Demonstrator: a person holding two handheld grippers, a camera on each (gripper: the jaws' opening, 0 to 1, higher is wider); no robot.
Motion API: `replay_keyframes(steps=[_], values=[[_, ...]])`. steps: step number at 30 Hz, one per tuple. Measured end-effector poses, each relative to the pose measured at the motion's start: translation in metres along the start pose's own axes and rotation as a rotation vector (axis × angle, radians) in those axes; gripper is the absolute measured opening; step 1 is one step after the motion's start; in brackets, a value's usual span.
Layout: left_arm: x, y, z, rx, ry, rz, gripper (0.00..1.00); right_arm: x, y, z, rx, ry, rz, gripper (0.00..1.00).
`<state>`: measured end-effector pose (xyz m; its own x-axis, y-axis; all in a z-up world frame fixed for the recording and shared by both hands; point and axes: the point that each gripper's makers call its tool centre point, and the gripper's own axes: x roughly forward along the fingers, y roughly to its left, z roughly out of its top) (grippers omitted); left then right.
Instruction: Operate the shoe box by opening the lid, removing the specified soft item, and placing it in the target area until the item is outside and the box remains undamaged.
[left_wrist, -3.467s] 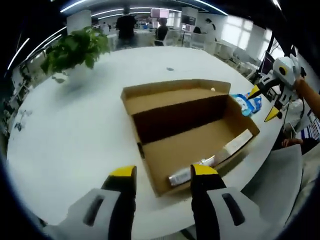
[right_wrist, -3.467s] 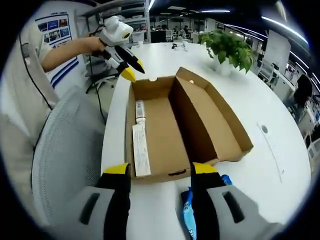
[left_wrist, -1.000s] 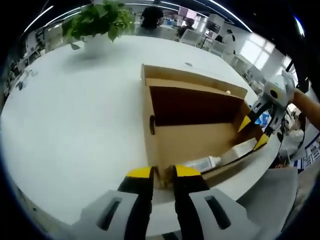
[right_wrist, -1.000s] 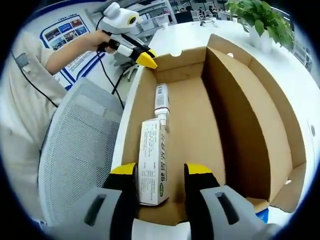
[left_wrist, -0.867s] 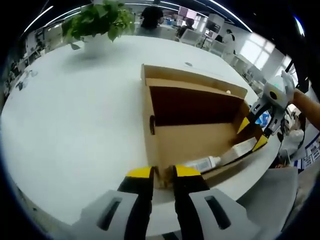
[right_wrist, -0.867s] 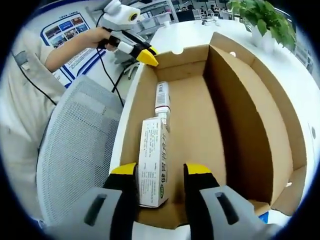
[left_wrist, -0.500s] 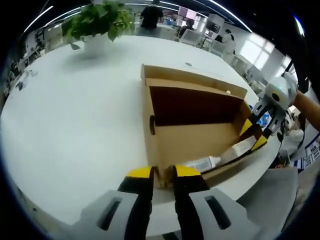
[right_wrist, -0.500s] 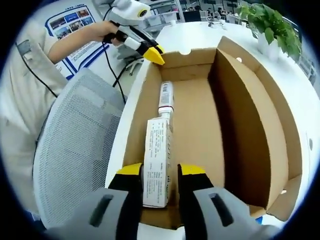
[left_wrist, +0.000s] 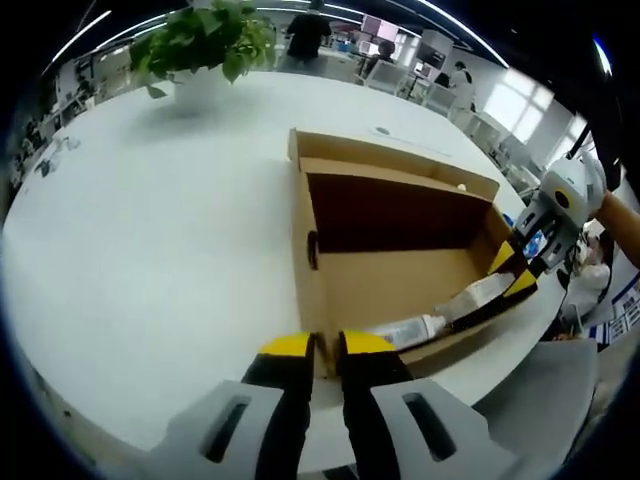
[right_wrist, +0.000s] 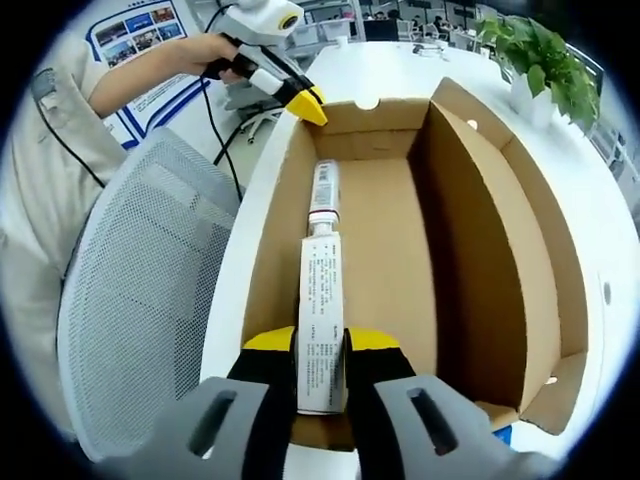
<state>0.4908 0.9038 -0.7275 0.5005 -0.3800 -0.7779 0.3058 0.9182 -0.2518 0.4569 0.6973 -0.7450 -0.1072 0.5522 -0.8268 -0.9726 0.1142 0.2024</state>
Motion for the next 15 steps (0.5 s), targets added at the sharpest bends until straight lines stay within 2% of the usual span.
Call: replay_keyframes(steps=[15], values=[[0.000,0.001,-0.001,-0.027,0.003,0.025,0.05,-0.025,-0.008,0.016,0.013,-0.064,-0.064,0.15]])
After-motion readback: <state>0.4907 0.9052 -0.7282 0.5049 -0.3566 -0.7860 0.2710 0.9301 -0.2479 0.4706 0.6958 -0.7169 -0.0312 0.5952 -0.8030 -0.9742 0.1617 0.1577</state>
